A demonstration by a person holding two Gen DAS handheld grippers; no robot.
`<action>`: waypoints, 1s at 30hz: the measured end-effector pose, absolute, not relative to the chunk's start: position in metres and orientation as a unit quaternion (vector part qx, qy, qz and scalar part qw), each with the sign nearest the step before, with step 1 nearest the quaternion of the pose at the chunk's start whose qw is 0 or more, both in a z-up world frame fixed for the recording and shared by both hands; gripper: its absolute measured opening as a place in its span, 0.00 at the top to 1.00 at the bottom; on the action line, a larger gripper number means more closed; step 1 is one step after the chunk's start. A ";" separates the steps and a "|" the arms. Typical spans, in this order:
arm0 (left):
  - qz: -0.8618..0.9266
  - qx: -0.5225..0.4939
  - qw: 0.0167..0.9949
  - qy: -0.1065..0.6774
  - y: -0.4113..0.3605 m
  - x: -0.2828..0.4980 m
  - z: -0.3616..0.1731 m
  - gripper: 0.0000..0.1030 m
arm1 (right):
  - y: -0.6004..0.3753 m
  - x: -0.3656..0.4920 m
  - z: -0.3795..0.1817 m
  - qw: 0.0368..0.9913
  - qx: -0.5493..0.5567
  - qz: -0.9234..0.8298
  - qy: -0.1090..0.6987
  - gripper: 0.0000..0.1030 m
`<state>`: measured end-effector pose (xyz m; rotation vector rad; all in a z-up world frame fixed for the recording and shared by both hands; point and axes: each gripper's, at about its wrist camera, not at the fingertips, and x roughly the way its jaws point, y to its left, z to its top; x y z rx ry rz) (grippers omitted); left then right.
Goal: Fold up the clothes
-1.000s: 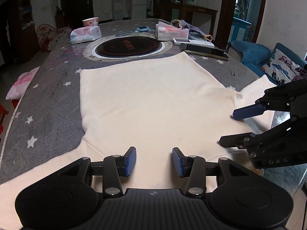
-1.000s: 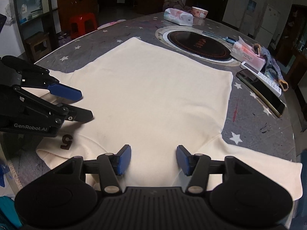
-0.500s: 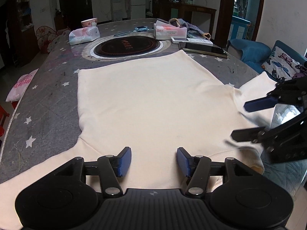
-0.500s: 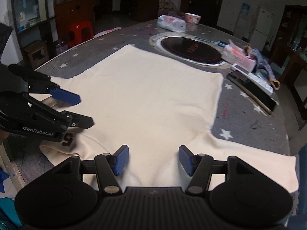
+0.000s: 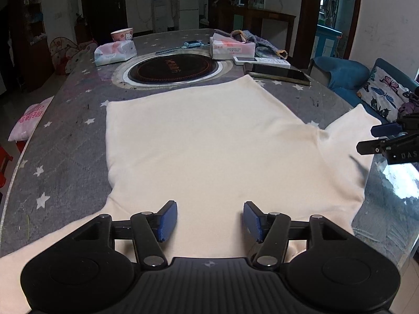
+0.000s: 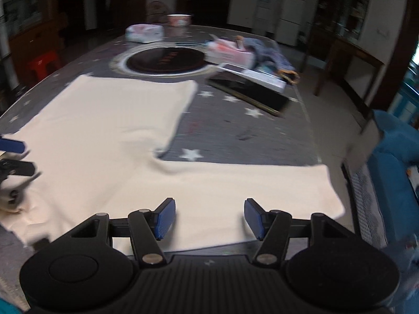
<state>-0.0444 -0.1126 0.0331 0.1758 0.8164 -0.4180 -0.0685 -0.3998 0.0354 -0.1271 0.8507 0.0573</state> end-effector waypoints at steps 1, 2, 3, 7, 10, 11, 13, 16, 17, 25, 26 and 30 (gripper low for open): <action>-0.203 0.086 0.893 0.393 -0.114 -0.044 0.034 0.41 | -0.404 -0.068 0.034 0.909 -0.060 0.021 0.412 0.42; -0.204 0.086 0.893 0.392 -0.116 -0.044 0.035 0.40 | -0.409 -0.067 0.033 0.909 -0.058 0.014 0.412 0.42; -0.206 0.086 0.893 0.391 -0.119 -0.044 0.035 0.39 | -0.414 -0.066 0.033 0.910 -0.054 0.007 0.411 0.42; -0.217 0.088 0.891 0.389 -0.130 -0.045 0.037 0.36 | -0.435 -0.060 0.029 0.912 -0.046 -0.032 0.407 0.42; -0.227 0.092 0.888 0.388 -0.140 -0.047 0.037 0.34 | -0.453 -0.058 0.027 0.911 -0.032 -0.061 0.406 0.42; -0.230 0.093 0.887 0.389 -0.143 -0.047 0.037 0.34 | -0.459 -0.058 0.026 0.911 -0.027 -0.070 0.406 0.42; -0.236 0.096 0.885 0.389 -0.150 -0.048 0.036 0.33 | -0.469 -0.056 0.024 0.910 -0.021 -0.085 0.406 0.42; -0.244 0.098 0.882 0.392 -0.160 -0.048 0.034 0.33 | -0.482 -0.054 0.022 0.908 -0.012 -0.107 0.406 0.42; -0.246 0.099 0.880 0.393 -0.163 -0.048 0.033 0.32 | -0.487 -0.053 0.021 0.907 -0.009 -0.114 0.406 0.42; -0.256 0.107 0.873 0.401 -0.174 -0.051 0.025 0.31 | -0.513 -0.043 0.011 0.899 0.017 -0.148 0.413 0.46; -0.255 0.108 0.873 0.402 -0.174 -0.051 0.024 0.31 | -0.515 -0.041 0.010 0.898 0.025 -0.149 0.413 0.46; -0.254 0.109 0.872 0.404 -0.174 -0.051 0.023 0.30 | -0.520 -0.038 0.008 0.899 0.038 -0.148 0.410 0.50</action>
